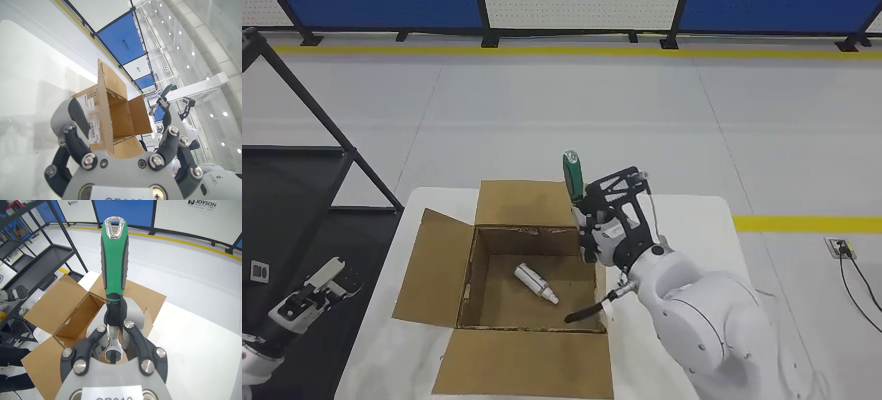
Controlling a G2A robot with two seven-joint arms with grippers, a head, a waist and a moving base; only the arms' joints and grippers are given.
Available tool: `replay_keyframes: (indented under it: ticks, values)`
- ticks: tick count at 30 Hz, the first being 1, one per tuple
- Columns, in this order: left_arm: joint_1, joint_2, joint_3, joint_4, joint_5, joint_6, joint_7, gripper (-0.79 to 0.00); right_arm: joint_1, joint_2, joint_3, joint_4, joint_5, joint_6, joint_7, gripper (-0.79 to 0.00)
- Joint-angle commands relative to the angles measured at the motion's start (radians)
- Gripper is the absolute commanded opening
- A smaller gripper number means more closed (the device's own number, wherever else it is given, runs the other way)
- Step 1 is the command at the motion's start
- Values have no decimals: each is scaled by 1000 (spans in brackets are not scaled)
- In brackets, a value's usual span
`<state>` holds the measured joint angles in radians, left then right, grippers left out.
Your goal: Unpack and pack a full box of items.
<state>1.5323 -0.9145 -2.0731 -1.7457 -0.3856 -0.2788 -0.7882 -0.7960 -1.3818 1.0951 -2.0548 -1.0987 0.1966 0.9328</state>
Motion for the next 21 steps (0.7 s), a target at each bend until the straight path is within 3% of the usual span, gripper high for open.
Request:
replay_keyframes:
  ticks: [1, 13, 21]
  values:
    - [0, 0, 0, 0, 0, 0, 0, 0, -7, -1, 3, -12, 12, 3, -15, -785]
    - [0, 0, 0, 0, 0, 0, 0, 0, 23, -28, -125, 86, 13, 24, -75, -785]
    - [0, 0, 0, 0, 0, 0, 0, 0, 78, -45, -229, 232, -82, -10, 33, -785]
